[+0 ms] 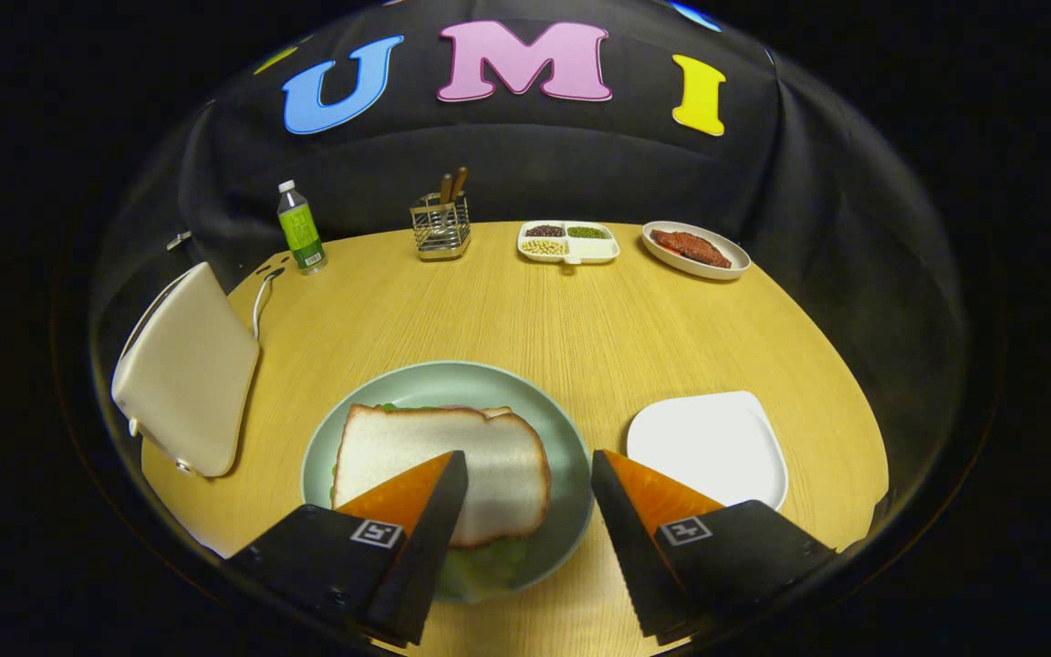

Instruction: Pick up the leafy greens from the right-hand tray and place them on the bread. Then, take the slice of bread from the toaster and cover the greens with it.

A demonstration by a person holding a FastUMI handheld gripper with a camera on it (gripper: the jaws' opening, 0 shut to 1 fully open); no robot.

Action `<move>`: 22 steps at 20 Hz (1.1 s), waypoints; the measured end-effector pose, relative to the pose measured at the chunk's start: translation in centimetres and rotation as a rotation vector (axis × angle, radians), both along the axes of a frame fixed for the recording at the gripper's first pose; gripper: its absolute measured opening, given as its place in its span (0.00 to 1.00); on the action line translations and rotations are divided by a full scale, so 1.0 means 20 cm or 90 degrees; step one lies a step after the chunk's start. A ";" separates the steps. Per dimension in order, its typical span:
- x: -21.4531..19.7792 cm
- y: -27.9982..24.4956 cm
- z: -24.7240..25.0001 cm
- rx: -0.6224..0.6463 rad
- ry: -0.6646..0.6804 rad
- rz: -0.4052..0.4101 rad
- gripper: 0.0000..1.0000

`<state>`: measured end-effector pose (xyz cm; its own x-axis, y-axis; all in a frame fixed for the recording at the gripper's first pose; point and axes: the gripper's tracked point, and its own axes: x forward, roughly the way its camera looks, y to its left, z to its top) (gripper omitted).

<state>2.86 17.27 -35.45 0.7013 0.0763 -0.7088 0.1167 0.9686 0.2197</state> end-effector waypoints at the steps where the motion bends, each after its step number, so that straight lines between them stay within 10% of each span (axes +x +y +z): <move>1: 0.00 -0.01 0.02 -0.001 -0.006 0.000 0.93; 22: -0.05 -0.20 1.26 -0.034 -0.326 0.041 0.99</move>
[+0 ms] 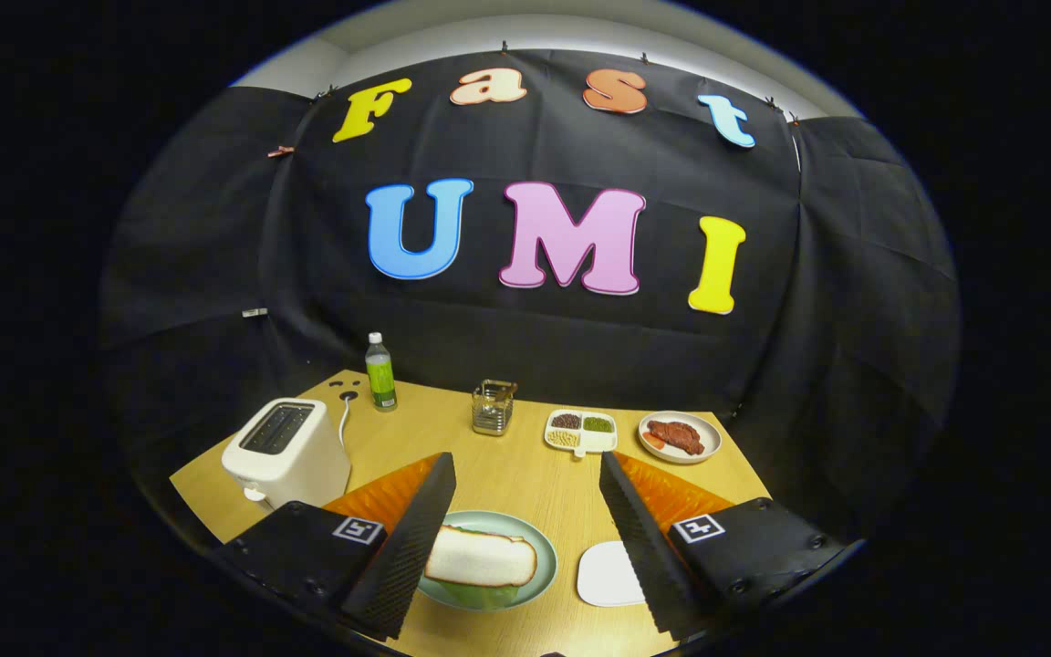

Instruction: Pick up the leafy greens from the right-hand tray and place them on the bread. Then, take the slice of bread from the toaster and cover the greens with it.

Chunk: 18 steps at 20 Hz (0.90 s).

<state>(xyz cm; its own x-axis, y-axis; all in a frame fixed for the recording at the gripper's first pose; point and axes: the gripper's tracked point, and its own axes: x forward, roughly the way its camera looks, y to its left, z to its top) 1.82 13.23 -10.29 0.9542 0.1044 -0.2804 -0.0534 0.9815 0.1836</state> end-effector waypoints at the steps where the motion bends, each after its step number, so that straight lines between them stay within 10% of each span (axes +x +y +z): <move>1: 0.00 0.01 0.06 0.005 -0.010 0.004 0.98; 18: -0.27 -0.09 0.34 -0.048 -0.075 -0.014 0.98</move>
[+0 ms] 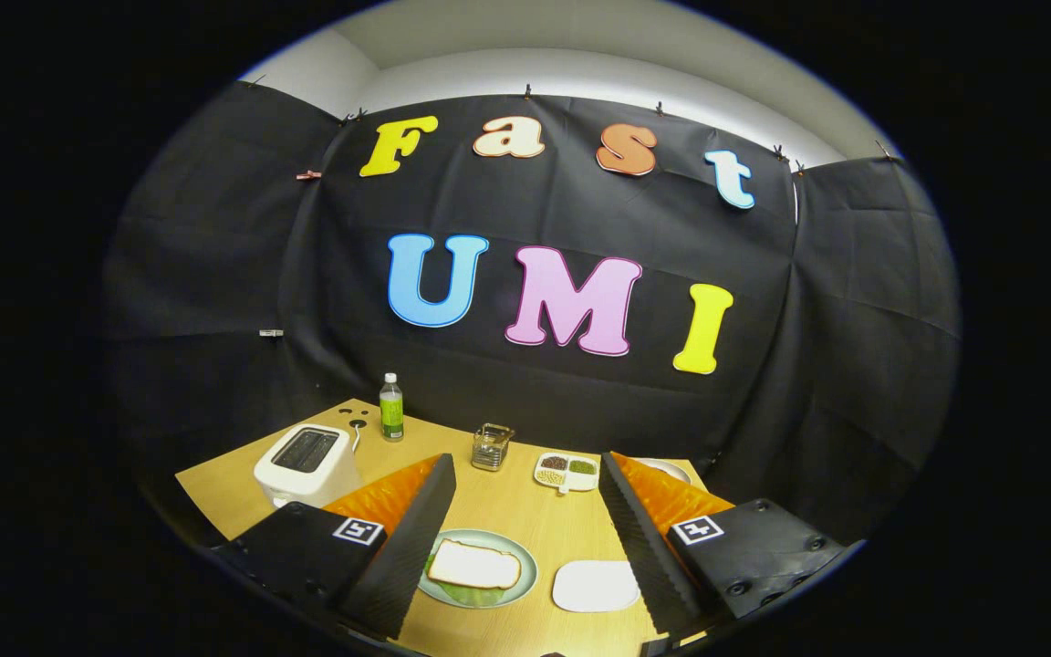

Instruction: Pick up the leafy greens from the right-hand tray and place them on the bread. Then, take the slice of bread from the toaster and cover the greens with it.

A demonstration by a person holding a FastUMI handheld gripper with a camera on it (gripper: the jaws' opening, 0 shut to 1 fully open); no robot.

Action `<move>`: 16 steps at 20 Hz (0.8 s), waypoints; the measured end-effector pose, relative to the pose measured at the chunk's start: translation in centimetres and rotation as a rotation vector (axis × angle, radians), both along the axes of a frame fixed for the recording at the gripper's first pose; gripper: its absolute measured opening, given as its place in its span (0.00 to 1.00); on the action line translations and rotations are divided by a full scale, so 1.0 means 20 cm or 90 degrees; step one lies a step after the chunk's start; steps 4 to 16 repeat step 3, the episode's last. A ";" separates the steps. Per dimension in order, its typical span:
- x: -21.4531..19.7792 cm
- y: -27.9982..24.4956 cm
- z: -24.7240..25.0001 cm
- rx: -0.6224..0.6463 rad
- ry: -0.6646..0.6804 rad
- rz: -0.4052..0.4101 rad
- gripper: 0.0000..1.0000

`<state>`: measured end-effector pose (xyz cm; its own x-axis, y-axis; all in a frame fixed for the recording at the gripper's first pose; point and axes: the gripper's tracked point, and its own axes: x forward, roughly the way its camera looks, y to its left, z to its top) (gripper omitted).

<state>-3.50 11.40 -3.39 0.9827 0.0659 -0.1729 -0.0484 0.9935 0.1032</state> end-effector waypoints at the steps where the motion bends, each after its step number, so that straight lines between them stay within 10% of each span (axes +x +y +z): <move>1: 0.01 0.00 0.00 0.000 0.000 -0.002 0.98; 16: 0.01 0.00 0.01 0.000 -0.001 -0.002 0.98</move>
